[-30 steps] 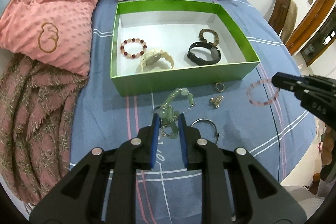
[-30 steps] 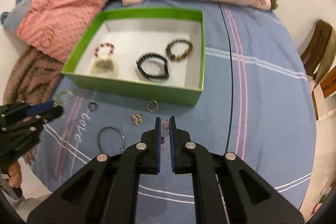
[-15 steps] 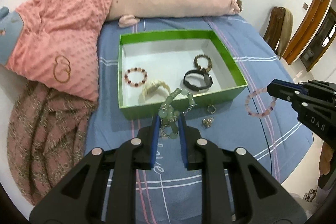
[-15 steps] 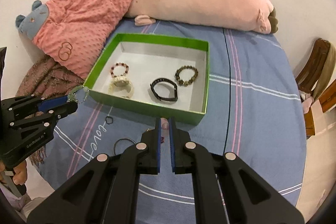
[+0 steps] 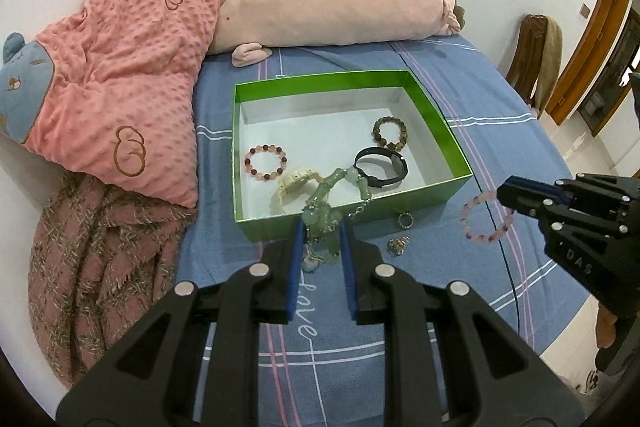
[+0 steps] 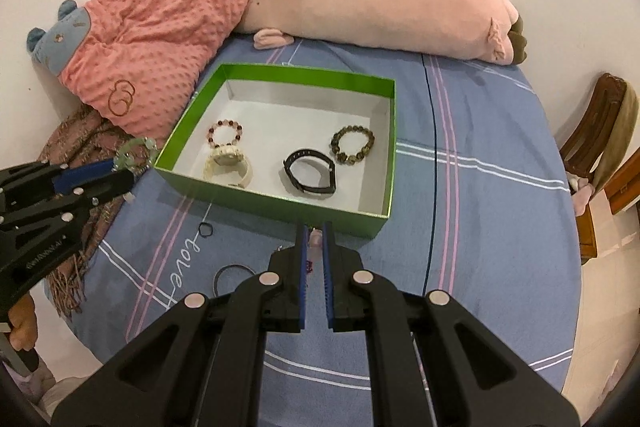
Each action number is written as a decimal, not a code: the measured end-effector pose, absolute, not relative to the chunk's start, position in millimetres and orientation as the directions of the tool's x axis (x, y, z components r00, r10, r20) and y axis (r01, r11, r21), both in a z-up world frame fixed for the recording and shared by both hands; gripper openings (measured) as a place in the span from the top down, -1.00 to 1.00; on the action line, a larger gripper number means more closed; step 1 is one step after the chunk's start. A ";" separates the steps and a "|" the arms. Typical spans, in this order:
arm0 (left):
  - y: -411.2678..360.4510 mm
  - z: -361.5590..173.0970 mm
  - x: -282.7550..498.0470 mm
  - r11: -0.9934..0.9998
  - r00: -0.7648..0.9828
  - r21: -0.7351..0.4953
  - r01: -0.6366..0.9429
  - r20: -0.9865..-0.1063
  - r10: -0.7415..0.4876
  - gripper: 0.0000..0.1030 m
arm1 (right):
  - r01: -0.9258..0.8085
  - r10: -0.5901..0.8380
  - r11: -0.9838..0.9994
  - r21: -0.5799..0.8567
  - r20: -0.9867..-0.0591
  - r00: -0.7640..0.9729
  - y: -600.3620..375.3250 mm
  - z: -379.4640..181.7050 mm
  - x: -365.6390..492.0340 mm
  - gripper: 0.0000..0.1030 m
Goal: Organize jewelry
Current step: 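Carry both bracelets into the green box and open both tools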
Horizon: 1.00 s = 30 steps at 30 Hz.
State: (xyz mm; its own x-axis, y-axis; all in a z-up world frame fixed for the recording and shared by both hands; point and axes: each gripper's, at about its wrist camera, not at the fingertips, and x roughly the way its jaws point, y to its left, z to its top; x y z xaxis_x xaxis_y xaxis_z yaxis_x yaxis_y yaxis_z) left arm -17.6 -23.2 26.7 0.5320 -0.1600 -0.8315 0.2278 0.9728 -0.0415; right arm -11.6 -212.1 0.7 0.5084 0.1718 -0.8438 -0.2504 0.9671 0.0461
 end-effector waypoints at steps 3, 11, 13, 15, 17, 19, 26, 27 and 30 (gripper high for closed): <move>-23.6 26.4 -17.7 0.973 0.531 -0.041 0.228 -0.832 -0.160 0.64 | -0.252 0.175 0.967 0.049 -0.846 0.505 -211.6 -1.1 -11.4 0.86; -26.1 23.2 -17.1 0.972 0.526 -0.042 0.230 -0.836 -0.160 0.64 | -0.255 0.179 0.966 0.052 -0.844 0.505 -211.8 -0.6 -10.2 0.86; -26.1 22.9 -17.2 0.972 0.526 -0.042 0.230 -0.835 -0.160 0.64 | -0.253 0.179 0.966 0.053 -0.844 0.505 -211.9 -0.4 -10.2 0.86; -26.0 23.2 -17.5 0.973 0.526 -0.041 0.228 -0.835 -0.159 0.64 | -0.254 0.179 0.966 0.052 -0.844 0.505 -212.0 -0.4 -10.1 0.86; -26.1 22.9 -17.4 0.973 0.526 -0.041 0.228 -0.836 -0.159 0.64 | -0.254 0.180 0.966 0.054 -0.844 0.506 -212.3 -0.6 -9.9 0.86; -26.2 22.9 -17.1 0.972 0.526 -0.041 0.229 -0.836 -0.159 0.64 | -0.254 0.179 0.966 0.053 -0.844 0.506 -212.3 -0.4 -9.5 0.86; -23.9 25.4 0.3 0.974 0.543 -0.032 0.226 -0.826 -0.153 0.64 | -0.255 0.179 0.966 0.044 -0.824 0.537 -208.8 14.0 5.9 0.87; -23.2 26.7 4.0 0.974 0.545 -0.030 0.224 -0.825 -0.151 0.64 | -0.254 0.180 0.966 0.045 -0.821 0.541 -209.4 16.5 9.2 0.86; -21.7 30.4 21.8 0.974 0.554 -0.045 0.223 -0.816 -0.165 0.64 | -0.250 0.182 0.967 0.046 -0.811 0.555 -210.1 23.8 25.4 0.86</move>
